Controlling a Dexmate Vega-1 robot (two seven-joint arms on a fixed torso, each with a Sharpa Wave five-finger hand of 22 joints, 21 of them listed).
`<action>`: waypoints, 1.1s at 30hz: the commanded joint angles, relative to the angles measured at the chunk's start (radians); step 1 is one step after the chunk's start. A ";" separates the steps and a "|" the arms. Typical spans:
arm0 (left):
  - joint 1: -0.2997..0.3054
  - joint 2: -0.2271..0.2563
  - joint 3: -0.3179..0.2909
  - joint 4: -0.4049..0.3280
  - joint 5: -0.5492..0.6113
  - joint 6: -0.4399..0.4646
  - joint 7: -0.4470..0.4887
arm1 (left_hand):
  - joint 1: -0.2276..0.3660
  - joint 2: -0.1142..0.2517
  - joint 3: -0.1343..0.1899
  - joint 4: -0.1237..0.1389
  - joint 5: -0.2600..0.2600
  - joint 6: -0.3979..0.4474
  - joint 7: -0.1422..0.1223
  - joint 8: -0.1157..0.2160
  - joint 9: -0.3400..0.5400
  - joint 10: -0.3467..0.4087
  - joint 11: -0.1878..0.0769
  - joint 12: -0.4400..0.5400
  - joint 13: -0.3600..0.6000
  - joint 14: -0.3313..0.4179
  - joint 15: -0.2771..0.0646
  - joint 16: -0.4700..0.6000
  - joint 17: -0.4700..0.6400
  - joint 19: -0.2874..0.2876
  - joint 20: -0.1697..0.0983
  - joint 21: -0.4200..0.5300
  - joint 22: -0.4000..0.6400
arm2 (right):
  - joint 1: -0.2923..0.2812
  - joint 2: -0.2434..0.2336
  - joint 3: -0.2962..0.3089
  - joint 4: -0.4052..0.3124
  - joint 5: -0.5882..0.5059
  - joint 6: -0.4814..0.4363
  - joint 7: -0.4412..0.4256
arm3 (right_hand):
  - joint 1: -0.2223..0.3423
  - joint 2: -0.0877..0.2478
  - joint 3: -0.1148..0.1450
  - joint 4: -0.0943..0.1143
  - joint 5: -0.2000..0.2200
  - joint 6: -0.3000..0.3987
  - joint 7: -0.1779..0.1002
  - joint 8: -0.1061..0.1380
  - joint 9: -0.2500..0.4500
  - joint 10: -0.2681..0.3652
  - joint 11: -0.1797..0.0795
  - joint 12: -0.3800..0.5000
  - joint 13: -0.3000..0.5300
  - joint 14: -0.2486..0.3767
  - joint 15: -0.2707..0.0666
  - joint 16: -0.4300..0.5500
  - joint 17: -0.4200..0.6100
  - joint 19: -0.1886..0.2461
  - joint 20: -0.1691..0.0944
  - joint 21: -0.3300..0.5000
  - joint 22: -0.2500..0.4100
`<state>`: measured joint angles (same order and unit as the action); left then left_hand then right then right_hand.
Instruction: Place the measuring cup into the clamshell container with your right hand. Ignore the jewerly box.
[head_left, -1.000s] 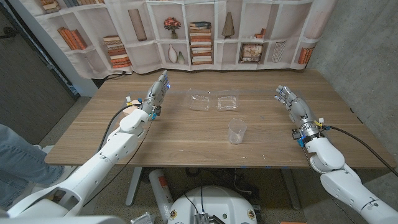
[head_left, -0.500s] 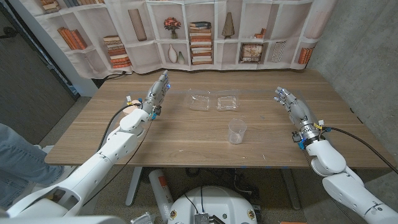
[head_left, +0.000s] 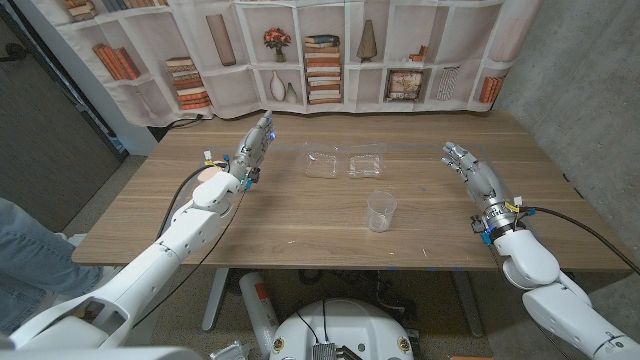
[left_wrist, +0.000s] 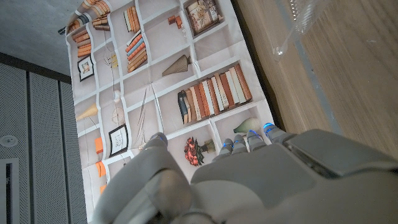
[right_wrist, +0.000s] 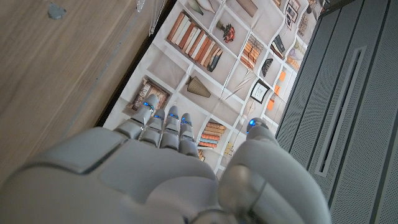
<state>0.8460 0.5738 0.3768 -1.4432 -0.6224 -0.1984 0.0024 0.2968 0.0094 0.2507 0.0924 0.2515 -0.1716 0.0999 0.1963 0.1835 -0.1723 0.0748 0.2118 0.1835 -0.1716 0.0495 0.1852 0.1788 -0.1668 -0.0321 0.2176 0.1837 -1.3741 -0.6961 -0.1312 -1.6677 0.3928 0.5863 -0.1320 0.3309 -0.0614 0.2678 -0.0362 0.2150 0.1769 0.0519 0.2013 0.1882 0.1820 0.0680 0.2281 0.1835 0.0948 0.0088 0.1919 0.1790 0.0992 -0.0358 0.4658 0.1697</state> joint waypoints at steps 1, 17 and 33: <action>-0.008 0.003 -0.001 0.000 0.001 0.004 -0.002 | 0.008 0.005 -0.004 -0.003 -0.002 -0.043 -0.005 0.005 0.004 -0.054 -0.006 -0.001 0.003 -0.161 -0.003 0.004 0.005 -0.221 -0.039 -0.005 0.004 | -0.028 0.000 0.014 -0.020 -0.079 0.009 -0.035 | 0.013 -0.003 0.005 -0.007 0.005 0.001 -0.011 -0.003 0.004 0.001 -0.004 -0.002 0.004 -0.003 0.001 -0.002 0.002 0.011 -0.025 -0.002 0.002; -0.027 -0.012 0.010 0.029 0.005 -0.007 -0.018 | 0.009 0.007 -0.006 -0.004 -0.003 -0.044 -0.006 0.003 0.004 -0.053 -0.008 -0.001 0.004 -0.161 -0.002 0.004 0.005 -0.220 -0.040 -0.005 0.004 | -0.061 0.011 0.021 -0.031 -0.123 0.019 -0.054 | 0.021 -0.014 0.001 -0.017 0.010 -0.003 -0.014 -0.004 0.004 0.000 -0.005 -0.004 0.004 -0.004 -0.001 -0.003 0.002 0.013 -0.025 -0.013 0.002; -0.015 -0.007 0.007 0.011 0.009 -0.005 -0.005 | 0.010 0.008 -0.007 -0.005 -0.004 -0.042 -0.006 0.003 0.004 -0.052 -0.008 -0.002 0.004 -0.160 -0.001 0.004 0.005 -0.219 -0.038 -0.005 0.004 | -0.082 0.026 0.032 -0.026 -0.145 0.047 -0.060 | 0.024 -0.029 -0.006 -0.025 0.015 -0.011 -0.016 -0.007 0.004 -0.010 -0.008 -0.009 0.004 -0.008 -0.003 -0.005 0.002 0.017 -0.026 -0.025 0.002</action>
<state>0.8245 0.5653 0.3837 -1.4212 -0.6175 -0.2031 -0.0107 0.3008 0.0134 0.2465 0.0883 0.2475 -0.1716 0.0998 0.1963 0.1835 -0.1685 0.0713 0.2118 0.1835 -0.1716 0.0495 0.1852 0.1788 -0.1668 -0.0321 0.2176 0.1837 -1.4430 -0.6804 -0.1057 -1.6997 0.2634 0.6119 -0.1878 0.3508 -0.0814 0.2591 -0.0529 0.2226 0.1640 0.0392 0.1944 0.1881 0.1766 0.0626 0.2205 0.1835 0.0910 0.0050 0.1886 0.1790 0.1065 -0.0357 0.4429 0.1697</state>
